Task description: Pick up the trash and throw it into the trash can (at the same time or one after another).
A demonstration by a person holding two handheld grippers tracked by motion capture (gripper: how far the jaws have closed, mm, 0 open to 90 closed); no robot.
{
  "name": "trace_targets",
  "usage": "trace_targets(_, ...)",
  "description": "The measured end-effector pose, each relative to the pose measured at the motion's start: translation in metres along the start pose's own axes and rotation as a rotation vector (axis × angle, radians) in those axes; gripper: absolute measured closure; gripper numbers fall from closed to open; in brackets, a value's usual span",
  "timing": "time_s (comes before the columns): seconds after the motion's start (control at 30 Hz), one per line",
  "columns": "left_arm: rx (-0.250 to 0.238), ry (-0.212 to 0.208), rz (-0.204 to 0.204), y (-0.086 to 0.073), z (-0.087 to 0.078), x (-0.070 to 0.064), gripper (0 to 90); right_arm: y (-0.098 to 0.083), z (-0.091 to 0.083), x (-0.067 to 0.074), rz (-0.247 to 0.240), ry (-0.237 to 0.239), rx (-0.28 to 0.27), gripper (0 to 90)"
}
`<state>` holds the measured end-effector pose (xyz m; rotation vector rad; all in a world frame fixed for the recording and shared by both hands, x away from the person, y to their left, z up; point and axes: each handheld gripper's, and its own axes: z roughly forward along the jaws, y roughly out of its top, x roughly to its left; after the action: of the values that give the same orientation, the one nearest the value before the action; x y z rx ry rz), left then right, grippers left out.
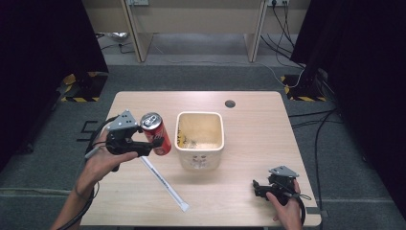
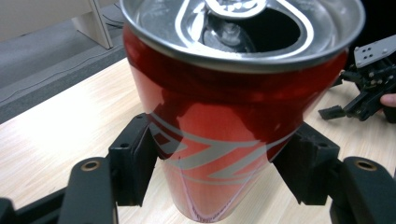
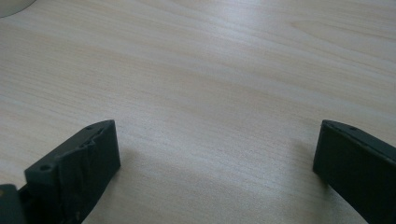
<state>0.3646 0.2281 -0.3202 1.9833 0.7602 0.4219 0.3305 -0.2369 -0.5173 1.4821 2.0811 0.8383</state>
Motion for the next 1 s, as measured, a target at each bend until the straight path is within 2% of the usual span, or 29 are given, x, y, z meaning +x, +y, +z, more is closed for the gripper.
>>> trace_targets(0.43,-0.008,-0.021,0.027,0.024,0.016,-0.006,34.1,0.0,0.0,0.0,-0.003,0.0,0.0,0.6)
trace_targets(0.67,-0.025,-0.04,0.01,0.036,0.03,-0.008,34.1,0.0,0.0,0.0,-0.002,0.0,-0.002,0.6)
trace_targets(0.8,-0.01,-0.028,0.011,0.037,0.041,-0.007,34.1,0.0,0.0,0.0,-0.003,0.0,-0.001,0.6)
trace_targets(1.0,-0.017,-0.033,-0.004,0.041,0.053,-0.005,34.1,0.0,0.0,0.0,-0.001,0.0,-0.001,0.6)
